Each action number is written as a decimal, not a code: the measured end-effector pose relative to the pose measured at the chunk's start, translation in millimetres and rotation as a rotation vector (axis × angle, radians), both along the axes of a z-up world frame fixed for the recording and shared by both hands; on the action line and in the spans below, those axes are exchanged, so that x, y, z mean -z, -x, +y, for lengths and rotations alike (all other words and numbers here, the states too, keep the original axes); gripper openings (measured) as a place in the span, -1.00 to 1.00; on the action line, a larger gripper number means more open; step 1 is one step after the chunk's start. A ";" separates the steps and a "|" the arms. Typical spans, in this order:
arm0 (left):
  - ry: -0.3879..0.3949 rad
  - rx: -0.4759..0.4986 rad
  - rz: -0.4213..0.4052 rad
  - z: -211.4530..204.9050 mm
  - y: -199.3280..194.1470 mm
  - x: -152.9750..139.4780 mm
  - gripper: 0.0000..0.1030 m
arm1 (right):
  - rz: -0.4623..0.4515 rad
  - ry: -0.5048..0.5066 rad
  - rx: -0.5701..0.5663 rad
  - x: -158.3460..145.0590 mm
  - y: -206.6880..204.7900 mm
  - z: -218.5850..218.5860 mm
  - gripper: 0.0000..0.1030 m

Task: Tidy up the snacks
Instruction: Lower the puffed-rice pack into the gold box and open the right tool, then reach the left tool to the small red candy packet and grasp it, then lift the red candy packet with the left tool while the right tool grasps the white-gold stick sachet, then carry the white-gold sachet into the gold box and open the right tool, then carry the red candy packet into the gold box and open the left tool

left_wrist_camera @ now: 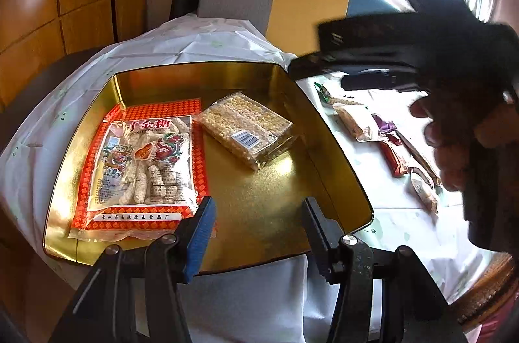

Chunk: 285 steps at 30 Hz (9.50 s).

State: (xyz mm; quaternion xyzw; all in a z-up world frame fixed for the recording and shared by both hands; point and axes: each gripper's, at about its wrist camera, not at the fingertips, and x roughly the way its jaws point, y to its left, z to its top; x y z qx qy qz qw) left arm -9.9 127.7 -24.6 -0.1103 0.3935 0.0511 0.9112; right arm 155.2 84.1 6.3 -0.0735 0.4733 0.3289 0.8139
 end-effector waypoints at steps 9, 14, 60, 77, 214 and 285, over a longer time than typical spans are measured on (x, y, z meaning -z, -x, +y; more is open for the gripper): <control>-0.014 0.001 -0.001 -4.6 0.9 -2.1 0.14 | -0.133 0.059 0.028 -9.4 24.0 -61.6 0.50; -0.022 0.020 0.002 -10.2 0.6 -3.7 0.15 | -0.125 0.100 0.097 -4.5 25.0 -113.3 0.50; -0.017 0.279 0.200 -189.3 -183.0 14.5 0.19 | 0.040 0.078 0.590 19.5 -31.7 -311.1 -0.07; -0.052 0.275 0.220 -186.8 -187.7 45.1 -0.57 | 0.063 0.092 0.586 26.5 -38.0 -312.2 -0.07; -0.032 0.407 0.060 -145.7 -26.2 50.3 -0.56 | 0.225 -0.093 0.198 16.2 -17.0 -198.7 -0.20; 0.110 -0.106 0.035 14.9 -127.0 -23.2 -0.35 | 0.184 0.043 0.385 55.7 -27.4 -260.1 -0.20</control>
